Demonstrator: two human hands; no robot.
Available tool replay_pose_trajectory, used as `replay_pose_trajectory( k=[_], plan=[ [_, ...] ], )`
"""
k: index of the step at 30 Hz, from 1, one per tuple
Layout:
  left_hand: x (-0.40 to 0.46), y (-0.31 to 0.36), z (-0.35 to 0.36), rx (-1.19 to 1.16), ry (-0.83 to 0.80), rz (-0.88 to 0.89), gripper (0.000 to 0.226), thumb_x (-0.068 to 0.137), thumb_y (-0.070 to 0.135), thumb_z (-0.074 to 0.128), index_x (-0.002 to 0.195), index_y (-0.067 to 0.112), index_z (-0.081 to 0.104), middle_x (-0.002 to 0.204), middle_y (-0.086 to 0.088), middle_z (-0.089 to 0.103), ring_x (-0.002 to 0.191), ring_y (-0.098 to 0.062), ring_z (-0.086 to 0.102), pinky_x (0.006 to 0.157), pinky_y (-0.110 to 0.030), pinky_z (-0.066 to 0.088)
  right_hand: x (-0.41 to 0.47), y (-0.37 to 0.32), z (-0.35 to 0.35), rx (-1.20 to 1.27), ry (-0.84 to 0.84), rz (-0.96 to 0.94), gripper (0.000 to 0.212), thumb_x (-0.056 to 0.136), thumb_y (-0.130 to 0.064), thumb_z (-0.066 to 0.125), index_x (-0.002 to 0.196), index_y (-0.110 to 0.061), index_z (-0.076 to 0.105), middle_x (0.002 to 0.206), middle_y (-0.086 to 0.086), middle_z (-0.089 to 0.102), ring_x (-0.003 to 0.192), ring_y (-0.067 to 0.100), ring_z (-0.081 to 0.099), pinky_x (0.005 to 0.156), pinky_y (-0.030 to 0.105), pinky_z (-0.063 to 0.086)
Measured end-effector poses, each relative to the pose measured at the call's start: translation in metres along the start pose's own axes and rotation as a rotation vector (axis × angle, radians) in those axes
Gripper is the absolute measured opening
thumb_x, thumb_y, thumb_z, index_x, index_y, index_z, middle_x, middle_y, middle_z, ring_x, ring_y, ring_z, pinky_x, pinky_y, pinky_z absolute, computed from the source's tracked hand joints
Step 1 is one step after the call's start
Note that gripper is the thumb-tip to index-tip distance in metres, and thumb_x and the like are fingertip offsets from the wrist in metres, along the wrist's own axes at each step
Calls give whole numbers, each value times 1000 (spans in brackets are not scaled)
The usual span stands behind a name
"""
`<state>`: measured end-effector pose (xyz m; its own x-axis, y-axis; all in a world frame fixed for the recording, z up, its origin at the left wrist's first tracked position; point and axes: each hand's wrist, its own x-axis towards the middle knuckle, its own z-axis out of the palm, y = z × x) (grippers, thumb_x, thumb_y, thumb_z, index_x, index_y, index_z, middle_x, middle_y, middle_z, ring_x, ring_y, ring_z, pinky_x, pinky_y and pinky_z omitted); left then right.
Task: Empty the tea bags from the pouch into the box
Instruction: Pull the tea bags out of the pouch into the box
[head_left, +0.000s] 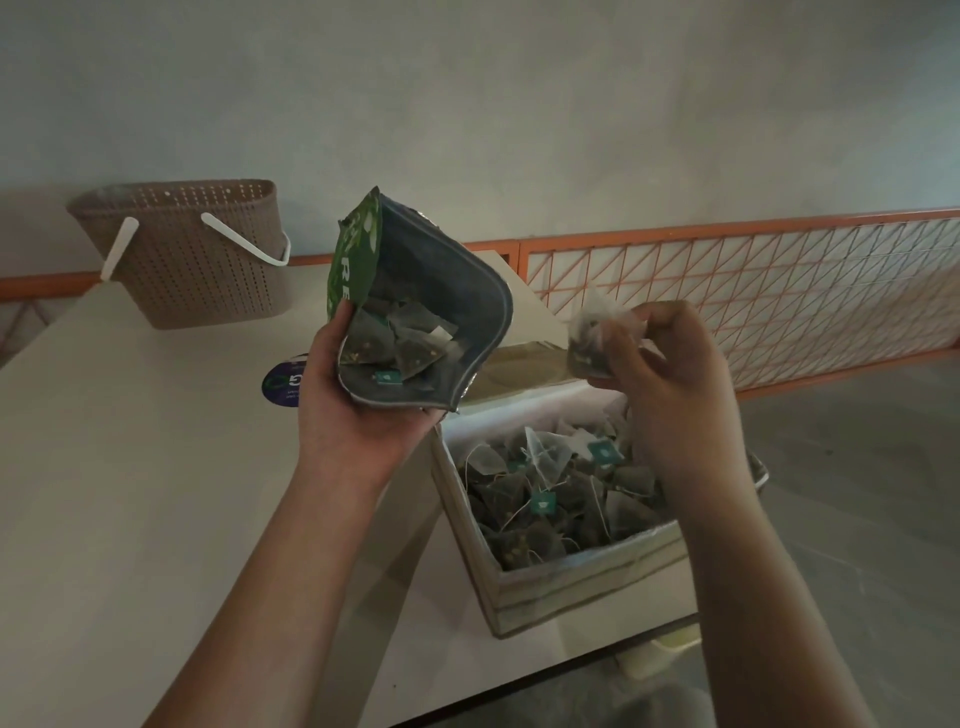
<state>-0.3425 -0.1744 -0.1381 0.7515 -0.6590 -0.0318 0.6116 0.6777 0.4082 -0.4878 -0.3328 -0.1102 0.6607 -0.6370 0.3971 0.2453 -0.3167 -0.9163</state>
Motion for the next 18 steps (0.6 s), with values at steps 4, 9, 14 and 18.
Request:
replay_pose_trajectory(
  k=[4, 9, 14, 18],
  plan=[
    [-2, -1, 1, 9, 3, 6, 49, 97, 49, 53, 134, 18, 65, 134, -15, 66, 118, -35, 65, 97, -46, 55, 4, 17, -12, -338, -190, 41, 17, 92, -25, 63, 108, -20, 63, 117, -5, 62, 101, 13, 63, 85, 27, 56],
    [-5, -4, 4, 20, 8, 24, 48, 97, 49, 55, 130, 16, 67, 132, -18, 67, 110, -37, 69, 87, -48, 59, -6, 32, 0, -772, -306, -75, 29, 88, -33, 65, 118, -34, 65, 133, -11, 45, 127, 16, 35, 105, 41, 37],
    [-7, -2, 6, -32, 20, -2, 51, 94, 48, 59, 134, 16, 65, 133, -19, 65, 113, -38, 66, 95, -48, 55, -12, 32, 0, -1084, -649, 92, 22, 90, -46, 59, 111, -43, 67, 132, -15, 51, 129, 16, 38, 109, 46, 22],
    [-6, -1, 3, -12, 8, -13, 50, 96, 49, 55, 130, 14, 68, 139, -15, 62, 121, -35, 63, 99, -47, 54, -8, 17, 10, -1266, -448, 88, 31, 95, -46, 48, 121, -38, 61, 133, -3, 46, 127, 22, 35, 106, 47, 21]
  ],
)
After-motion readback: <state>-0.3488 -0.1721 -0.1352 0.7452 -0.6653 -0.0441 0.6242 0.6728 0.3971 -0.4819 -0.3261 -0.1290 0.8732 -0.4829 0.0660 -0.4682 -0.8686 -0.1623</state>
